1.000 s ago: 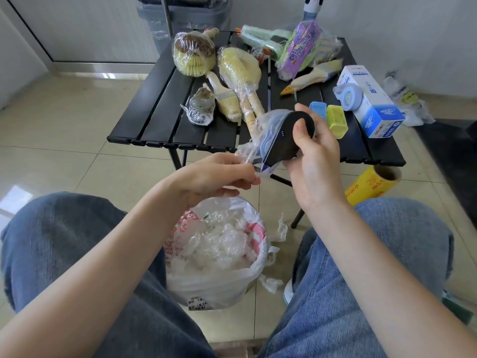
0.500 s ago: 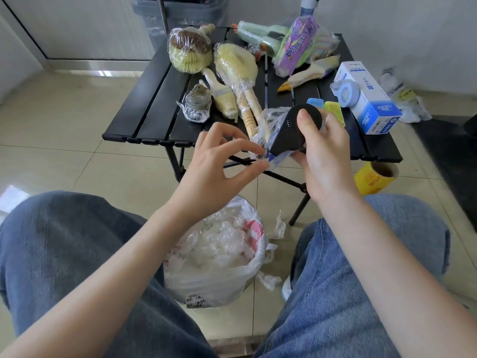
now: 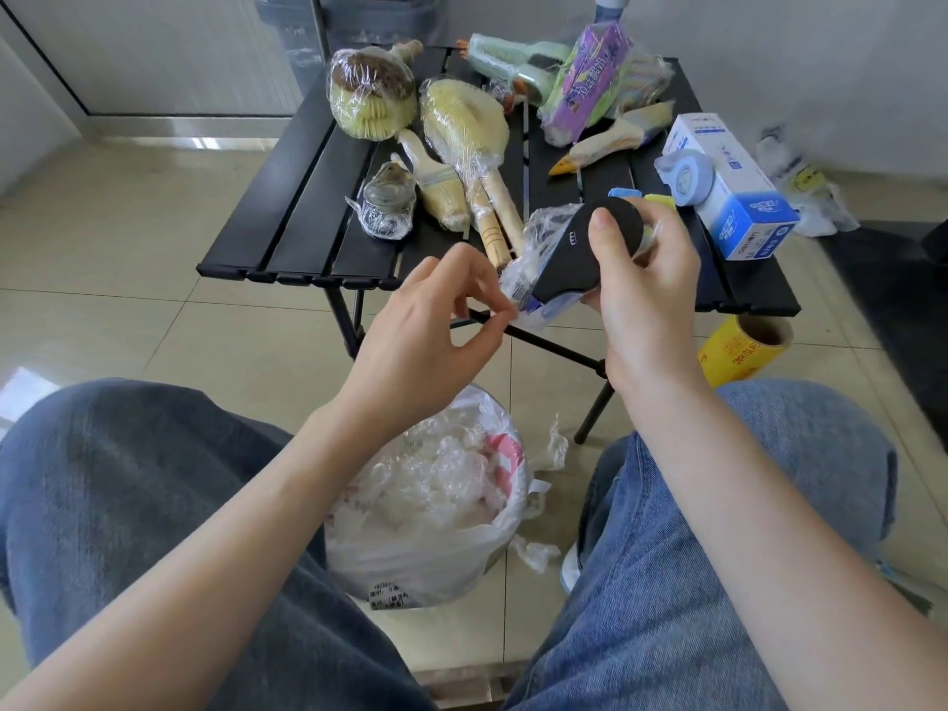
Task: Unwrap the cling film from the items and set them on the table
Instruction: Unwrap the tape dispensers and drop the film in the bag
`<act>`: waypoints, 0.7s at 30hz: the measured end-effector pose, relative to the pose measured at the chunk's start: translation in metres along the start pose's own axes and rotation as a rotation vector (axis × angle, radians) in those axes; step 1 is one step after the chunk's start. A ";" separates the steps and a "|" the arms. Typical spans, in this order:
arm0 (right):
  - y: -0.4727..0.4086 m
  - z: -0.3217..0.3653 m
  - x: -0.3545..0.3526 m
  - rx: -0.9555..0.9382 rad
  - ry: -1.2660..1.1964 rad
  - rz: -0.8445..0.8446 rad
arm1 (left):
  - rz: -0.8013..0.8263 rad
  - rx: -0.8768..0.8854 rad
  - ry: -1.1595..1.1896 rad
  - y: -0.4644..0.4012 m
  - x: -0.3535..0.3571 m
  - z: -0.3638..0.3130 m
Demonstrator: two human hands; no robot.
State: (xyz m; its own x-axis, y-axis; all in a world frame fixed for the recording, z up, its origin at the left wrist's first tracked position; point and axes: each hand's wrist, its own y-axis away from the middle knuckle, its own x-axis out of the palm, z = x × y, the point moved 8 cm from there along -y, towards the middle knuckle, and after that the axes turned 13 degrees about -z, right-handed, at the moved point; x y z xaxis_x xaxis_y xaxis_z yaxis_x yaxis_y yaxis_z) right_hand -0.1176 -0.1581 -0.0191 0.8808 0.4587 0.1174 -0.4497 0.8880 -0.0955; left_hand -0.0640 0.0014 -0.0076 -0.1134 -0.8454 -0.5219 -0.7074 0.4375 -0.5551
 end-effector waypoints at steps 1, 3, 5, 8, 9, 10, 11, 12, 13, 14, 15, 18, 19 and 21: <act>0.001 0.001 0.000 -0.014 0.005 0.002 | 0.010 -0.022 -0.023 0.000 0.002 0.003; 0.002 0.002 0.000 -0.041 0.006 -0.001 | 0.022 -0.018 -0.076 0.000 0.005 0.005; 0.002 0.003 0.000 -0.058 -0.003 -0.008 | 0.015 0.024 -0.129 -0.001 0.006 0.003; 0.003 0.006 0.000 -0.099 0.016 -0.021 | -0.034 0.060 -0.185 -0.004 0.004 0.000; 0.004 0.008 0.000 -0.124 0.031 -0.026 | -0.053 0.067 -0.192 -0.004 0.003 -0.001; 0.005 0.010 0.000 -0.150 0.048 -0.033 | -0.068 0.072 -0.194 -0.005 0.002 -0.002; 0.006 0.012 -0.001 -0.178 0.065 -0.039 | -0.077 0.076 -0.191 -0.004 0.001 -0.002; 0.007 0.015 0.000 -0.208 0.079 -0.045 | -0.083 0.074 -0.179 -0.004 0.000 -0.003; 0.009 0.018 0.000 -0.241 0.092 -0.050 | -0.089 0.066 -0.157 -0.003 -0.001 -0.003; 0.010 0.020 0.000 -0.277 0.106 -0.054 | -0.094 0.050 -0.127 -0.003 -0.002 -0.003; 0.011 0.023 0.001 -0.314 0.121 -0.060 | -0.099 0.031 -0.098 -0.003 -0.002 -0.003; 0.018 0.029 0.001 -0.415 0.165 -0.079 | -0.104 -0.030 -0.035 -0.001 -0.001 -0.004; 0.021 0.031 0.001 -0.452 0.177 -0.086 | -0.106 -0.062 -0.012 0.000 -0.001 -0.003; 0.026 0.036 0.001 -0.517 0.188 -0.104 | -0.111 -0.141 0.052 0.003 0.000 -0.001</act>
State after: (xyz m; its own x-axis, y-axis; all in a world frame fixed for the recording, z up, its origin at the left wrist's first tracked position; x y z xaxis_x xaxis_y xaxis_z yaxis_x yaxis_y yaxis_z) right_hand -0.1337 -0.1329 0.0137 0.9493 0.3137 -0.0218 -0.2694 0.7755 -0.5710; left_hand -0.0666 0.0030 -0.0086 -0.0624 -0.9025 -0.4261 -0.8081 0.2963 -0.5091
